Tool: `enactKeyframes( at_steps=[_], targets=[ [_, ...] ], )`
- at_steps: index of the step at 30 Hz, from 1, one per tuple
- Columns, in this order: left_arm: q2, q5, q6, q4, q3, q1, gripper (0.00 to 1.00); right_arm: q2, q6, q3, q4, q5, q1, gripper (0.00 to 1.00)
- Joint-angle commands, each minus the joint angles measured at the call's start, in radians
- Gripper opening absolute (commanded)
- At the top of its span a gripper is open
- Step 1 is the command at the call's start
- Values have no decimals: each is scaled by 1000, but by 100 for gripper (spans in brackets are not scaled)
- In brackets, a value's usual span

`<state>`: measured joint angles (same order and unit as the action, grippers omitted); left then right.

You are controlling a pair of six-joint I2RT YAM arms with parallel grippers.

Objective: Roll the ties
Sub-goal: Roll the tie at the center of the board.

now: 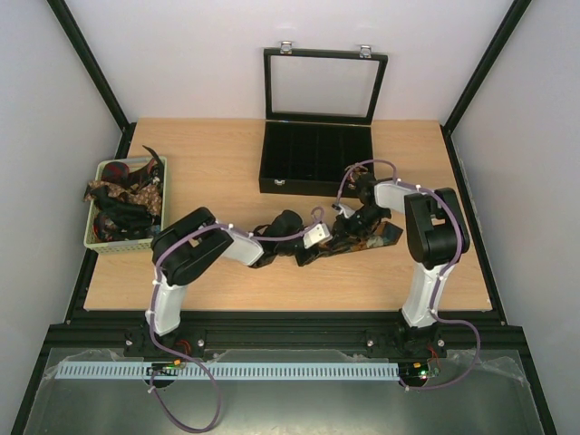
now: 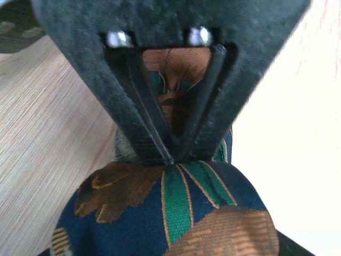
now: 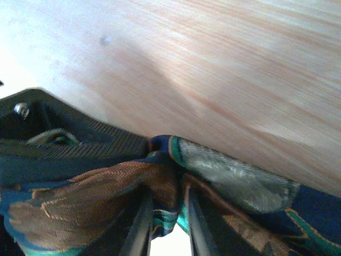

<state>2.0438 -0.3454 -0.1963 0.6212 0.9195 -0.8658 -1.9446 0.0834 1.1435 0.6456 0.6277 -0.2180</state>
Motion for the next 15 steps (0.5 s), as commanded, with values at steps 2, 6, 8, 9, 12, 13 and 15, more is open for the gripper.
enactKeyframes(
  at_steps=[2,6,8,9,12,13,15],
  targets=[
    [-48,65,-97,-238,-88,5,32,8,51,35,111,-49,54,34],
    [-54,42,-131,-283,-112,9,32,47,91,85,212,85,73,52],
    [-50,42,-136,-301,-104,9,32,56,68,90,228,165,70,56],
    [-46,43,-138,-306,-99,7,33,60,53,89,227,196,66,57],
    [-33,44,-140,-325,-79,8,34,65,11,72,203,230,38,57],
    [-30,42,-142,-328,-73,8,34,65,5,64,192,229,24,57],
    [-26,41,-143,-333,-66,8,34,65,-9,45,169,227,-4,55]
  ],
)
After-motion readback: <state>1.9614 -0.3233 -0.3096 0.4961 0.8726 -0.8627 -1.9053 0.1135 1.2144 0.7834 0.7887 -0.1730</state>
